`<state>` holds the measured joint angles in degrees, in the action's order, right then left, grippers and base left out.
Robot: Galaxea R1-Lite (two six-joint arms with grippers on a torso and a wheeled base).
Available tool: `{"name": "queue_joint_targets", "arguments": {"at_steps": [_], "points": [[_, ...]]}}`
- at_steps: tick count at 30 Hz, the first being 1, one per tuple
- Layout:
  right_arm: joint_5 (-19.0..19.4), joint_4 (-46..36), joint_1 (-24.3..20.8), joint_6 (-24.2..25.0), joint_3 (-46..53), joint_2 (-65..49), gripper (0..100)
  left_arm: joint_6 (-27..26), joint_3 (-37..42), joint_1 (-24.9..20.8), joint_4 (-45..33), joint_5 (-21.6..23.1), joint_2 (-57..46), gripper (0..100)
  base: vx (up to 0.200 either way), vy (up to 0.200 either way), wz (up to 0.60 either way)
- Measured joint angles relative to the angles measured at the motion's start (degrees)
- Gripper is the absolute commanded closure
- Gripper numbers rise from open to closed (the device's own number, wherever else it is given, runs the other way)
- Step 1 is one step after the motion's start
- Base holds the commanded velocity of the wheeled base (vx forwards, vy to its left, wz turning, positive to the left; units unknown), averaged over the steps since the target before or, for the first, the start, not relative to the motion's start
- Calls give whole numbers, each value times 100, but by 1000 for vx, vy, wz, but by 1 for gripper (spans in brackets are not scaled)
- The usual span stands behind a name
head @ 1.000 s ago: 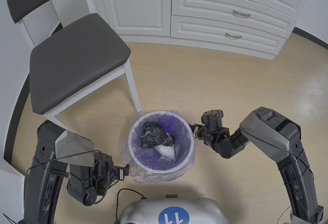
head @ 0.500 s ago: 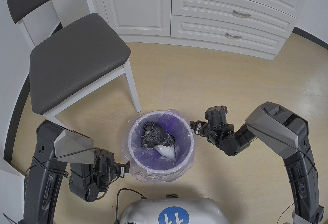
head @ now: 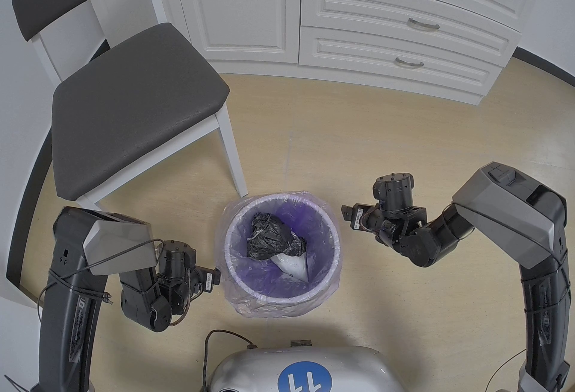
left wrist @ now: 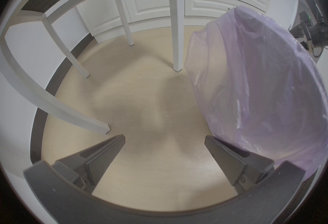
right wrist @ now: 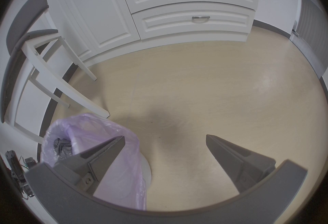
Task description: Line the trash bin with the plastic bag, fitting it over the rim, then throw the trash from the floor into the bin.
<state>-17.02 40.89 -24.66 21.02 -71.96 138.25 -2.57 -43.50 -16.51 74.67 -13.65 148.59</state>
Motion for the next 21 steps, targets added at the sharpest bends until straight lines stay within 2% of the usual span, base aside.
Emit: {"name": "queue_joint_targets", "arguments": {"at_steps": [8, 14, 21], "points": [[118, 13, 11, -321, 669, -713, 0, 20, 747, -16, 295, 104, -341, 0, 0, 0, 0], [229, 68, 2, -649, 1286, -1403, 0, 6, 1818, -9, 939, 191, -769, 0, 0, 0, 0], [290, 85, 27, -1046, 2026, -2280, 0, 12, 2975, 30, 1264, 266, -1454, 0, 0, 0, 0]]}}
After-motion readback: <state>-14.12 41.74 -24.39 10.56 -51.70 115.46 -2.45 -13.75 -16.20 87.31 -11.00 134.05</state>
